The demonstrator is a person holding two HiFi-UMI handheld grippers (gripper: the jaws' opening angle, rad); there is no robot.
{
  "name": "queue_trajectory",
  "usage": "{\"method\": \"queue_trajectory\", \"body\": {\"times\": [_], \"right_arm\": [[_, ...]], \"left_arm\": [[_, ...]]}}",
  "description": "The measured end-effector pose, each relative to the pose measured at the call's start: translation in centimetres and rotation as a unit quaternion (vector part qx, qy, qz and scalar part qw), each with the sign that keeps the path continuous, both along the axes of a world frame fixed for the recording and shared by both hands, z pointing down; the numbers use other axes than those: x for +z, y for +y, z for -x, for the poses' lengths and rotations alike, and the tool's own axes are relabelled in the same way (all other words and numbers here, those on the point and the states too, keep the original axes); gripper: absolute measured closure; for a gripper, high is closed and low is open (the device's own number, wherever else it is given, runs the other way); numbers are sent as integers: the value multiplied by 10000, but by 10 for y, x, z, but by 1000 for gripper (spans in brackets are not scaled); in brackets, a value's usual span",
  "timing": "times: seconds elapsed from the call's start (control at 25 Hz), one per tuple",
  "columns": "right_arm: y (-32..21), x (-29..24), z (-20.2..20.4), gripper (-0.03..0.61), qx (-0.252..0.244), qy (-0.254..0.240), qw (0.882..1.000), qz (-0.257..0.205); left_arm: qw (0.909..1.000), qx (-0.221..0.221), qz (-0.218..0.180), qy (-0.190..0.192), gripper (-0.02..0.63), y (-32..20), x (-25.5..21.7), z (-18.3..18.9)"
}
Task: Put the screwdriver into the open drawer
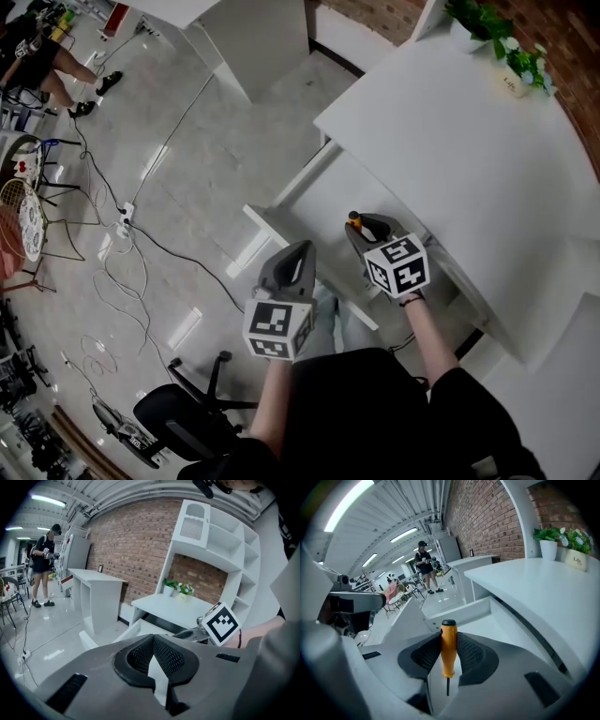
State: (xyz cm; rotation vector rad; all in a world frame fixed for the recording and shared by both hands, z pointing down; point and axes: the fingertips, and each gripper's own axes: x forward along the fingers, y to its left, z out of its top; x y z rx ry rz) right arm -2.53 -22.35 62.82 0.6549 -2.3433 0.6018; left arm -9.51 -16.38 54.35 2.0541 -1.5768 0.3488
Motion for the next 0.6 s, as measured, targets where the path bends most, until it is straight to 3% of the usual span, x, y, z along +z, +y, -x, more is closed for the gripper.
{"method": "queue_trajectory", "body": {"times": [0.6], "right_arm": [[-10, 78, 20, 466, -1, 267, 9975, 656]], "left_arm": [[9999, 17, -23, 132, 605, -14, 10, 3]]}}
